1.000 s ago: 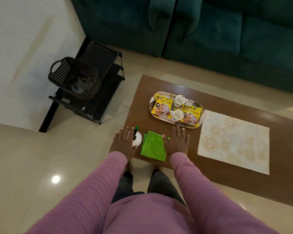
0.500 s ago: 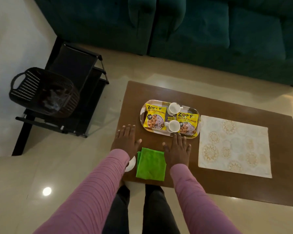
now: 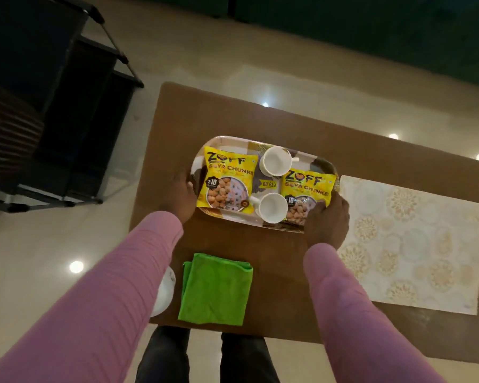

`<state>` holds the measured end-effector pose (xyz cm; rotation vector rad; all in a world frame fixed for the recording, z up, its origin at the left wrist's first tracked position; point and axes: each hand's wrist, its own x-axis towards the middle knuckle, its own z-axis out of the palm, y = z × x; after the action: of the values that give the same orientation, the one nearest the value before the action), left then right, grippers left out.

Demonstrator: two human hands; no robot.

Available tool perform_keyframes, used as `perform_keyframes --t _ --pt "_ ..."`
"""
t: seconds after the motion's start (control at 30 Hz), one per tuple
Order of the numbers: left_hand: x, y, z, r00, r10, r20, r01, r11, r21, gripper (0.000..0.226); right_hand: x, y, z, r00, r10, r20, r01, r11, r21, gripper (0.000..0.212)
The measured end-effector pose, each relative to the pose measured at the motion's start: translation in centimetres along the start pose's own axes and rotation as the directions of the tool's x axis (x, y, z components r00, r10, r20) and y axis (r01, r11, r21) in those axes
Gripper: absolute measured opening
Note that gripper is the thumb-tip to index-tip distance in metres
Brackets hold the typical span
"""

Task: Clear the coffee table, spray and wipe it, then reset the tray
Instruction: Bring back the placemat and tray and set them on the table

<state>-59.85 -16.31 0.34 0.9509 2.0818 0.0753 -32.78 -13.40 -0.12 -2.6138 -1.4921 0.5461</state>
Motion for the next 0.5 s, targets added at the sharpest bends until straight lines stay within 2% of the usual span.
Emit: perform_keyframes --t 0.1,0.3,0.5 --pt "1.4 0.5 0.4 0.998 -0.061 -0.031 0.060 0.998 -0.031 0.037 3.0 1.6 -0.2 0.998 0.050 0.047 -0.050 0.999 -0.003 0.042" --pt "2.5 0.4 1.0 0.993 -0.079 -0.087 0.069 0.992 -0.103 0.036 5.3 2.9 -0.3 0.982 0.128 0.138 -0.133 0.991 0.028 0.044" --pt "1.8 1.5 1.7 0.985 -0.145 -0.096 0.121 0.969 -0.217 0.032 6.5 3.4 0.7 0.985 0.081 0.150 -0.084 0.996 0.010 0.031"
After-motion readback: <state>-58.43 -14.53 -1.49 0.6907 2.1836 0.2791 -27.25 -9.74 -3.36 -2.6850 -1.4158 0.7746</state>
